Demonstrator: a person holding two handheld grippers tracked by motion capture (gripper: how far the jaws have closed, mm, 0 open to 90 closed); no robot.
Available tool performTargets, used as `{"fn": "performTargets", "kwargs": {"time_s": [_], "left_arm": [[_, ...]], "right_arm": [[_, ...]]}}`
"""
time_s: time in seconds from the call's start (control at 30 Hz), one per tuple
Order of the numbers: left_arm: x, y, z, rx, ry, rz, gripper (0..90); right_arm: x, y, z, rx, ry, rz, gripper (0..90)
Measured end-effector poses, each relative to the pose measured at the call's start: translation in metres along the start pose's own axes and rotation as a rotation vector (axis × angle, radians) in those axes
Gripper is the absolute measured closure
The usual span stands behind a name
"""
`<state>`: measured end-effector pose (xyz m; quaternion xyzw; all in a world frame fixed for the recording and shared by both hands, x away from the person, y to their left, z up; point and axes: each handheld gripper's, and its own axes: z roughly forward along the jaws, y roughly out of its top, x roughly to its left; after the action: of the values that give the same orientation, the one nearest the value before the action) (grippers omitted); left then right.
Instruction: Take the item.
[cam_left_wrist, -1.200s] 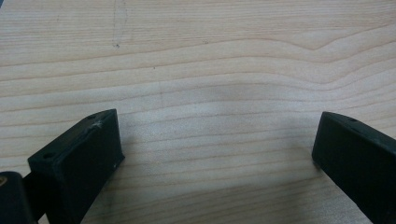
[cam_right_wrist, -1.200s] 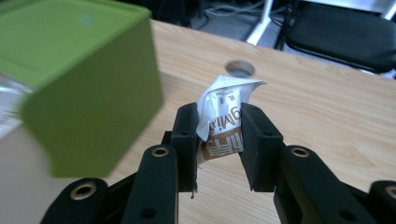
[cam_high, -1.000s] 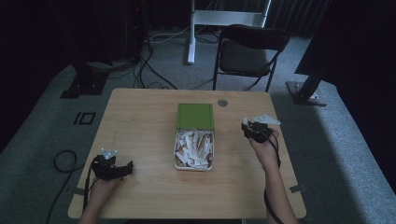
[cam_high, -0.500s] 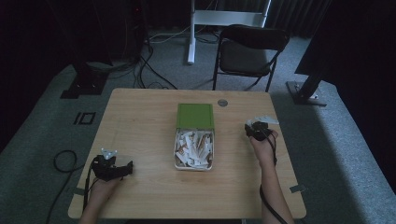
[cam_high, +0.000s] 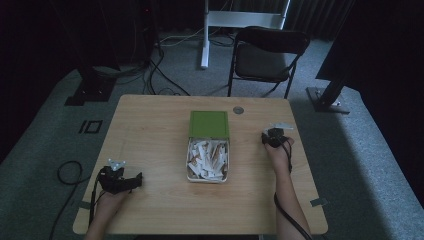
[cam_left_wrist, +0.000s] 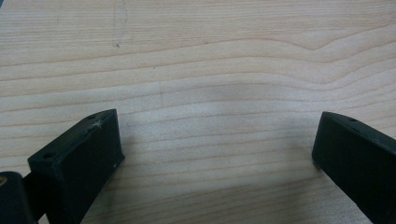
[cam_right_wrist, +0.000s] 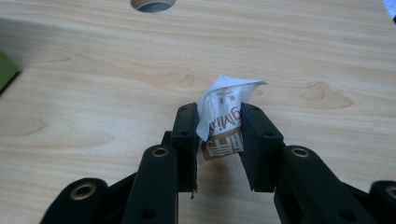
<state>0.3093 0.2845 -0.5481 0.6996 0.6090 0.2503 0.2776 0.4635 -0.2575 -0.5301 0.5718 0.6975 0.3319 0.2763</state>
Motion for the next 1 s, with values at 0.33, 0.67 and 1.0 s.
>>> {"fn": "performTargets", "kwargs": {"time_s": [0.33, 0.67, 1.0], "left_arm": [[0.000, 0.000, 0.000, 0.000, 0.000, 0.000, 2.3], [0.000, 0.000, 0.000, 0.000, 0.000, 0.000, 2.3], [0.000, 0.000, 0.000, 0.000, 0.000, 0.000, 2.3]], "right_arm": [[0.002, 0.006, 0.009, -0.001, -0.011, -0.009, 52.8], [-0.002, 0.007, -0.007, -0.045, -0.001, 0.053, 23.0], [-0.001, -0.009, -0.023, -0.027, 0.045, 0.051, 14.5]]}}
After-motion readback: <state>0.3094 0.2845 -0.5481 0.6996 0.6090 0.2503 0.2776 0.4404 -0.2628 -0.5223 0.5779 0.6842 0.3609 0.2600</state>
